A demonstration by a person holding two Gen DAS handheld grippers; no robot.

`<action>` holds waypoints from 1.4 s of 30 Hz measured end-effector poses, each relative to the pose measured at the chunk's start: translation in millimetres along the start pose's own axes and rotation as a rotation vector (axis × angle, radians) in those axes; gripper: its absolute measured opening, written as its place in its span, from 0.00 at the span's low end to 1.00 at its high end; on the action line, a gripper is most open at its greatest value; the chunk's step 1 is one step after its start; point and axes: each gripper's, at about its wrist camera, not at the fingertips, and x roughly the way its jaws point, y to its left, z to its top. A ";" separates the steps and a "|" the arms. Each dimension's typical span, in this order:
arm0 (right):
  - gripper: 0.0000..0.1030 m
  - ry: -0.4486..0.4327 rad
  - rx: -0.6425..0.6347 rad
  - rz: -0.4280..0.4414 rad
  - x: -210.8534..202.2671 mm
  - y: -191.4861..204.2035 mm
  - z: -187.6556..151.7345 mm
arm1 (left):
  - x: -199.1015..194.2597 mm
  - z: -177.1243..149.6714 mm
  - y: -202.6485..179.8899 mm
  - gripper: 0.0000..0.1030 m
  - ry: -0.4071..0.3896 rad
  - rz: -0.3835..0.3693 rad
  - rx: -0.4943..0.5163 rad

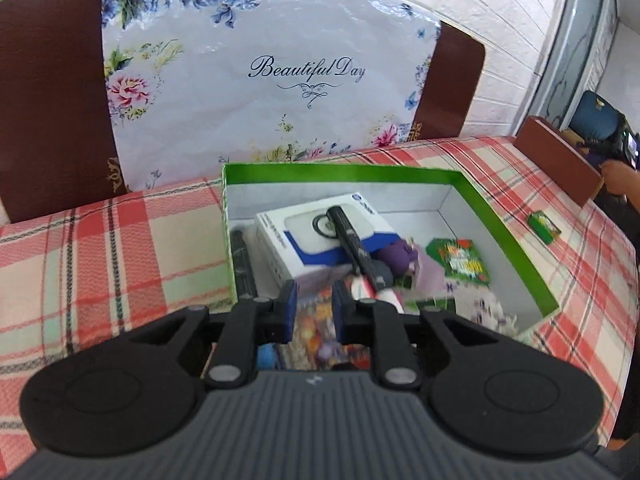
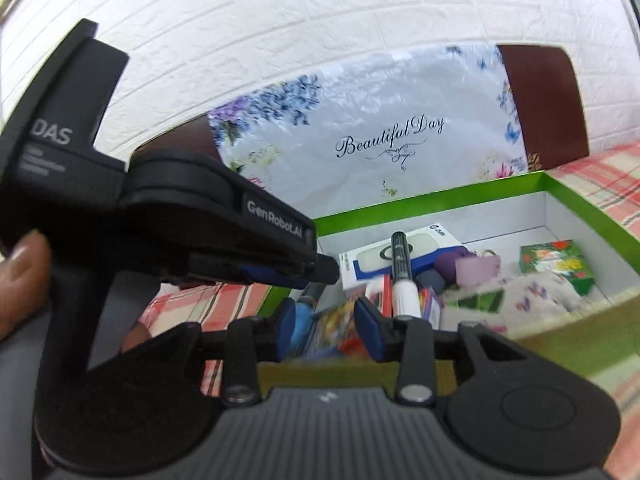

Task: Organize objects
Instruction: 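Carry the blue-capped marker into the green box and open both grippers, then withdraw both grippers toward the clear plastic bag roll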

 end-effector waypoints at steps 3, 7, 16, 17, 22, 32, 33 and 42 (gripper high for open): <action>0.34 -0.037 -0.010 -0.030 -26.2 8.1 -12.8 | -18.4 -18.8 -6.8 0.21 -0.023 0.024 0.038; 0.34 -0.008 -0.013 -0.043 -47.7 14.8 -27.9 | -37.9 -40.3 -13.1 0.21 -0.042 0.074 0.078; 0.34 0.193 -0.022 -0.064 -47.0 27.3 -63.2 | -58.5 -93.1 25.1 0.27 0.045 0.204 0.026; 0.34 0.203 -0.028 -0.065 -46.2 29.9 -65.3 | -59.8 -99.9 32.9 0.27 0.056 0.221 0.011; 0.35 0.239 -0.087 -0.052 -41.5 49.3 -70.7 | -71.0 -122.3 71.7 0.32 0.068 0.296 -0.042; 0.36 0.275 -0.216 0.007 -23.5 110.7 -79.9 | -101.9 -141.8 139.9 0.41 0.020 0.383 -0.140; 0.36 0.279 -0.227 0.014 -21.4 116.6 -80.8 | -103.5 -142.4 145.8 0.41 0.020 0.399 -0.147; 0.37 0.292 -0.313 0.058 -2.6 165.1 -88.1 | -121.5 -149.1 195.7 0.41 -0.019 0.471 -0.185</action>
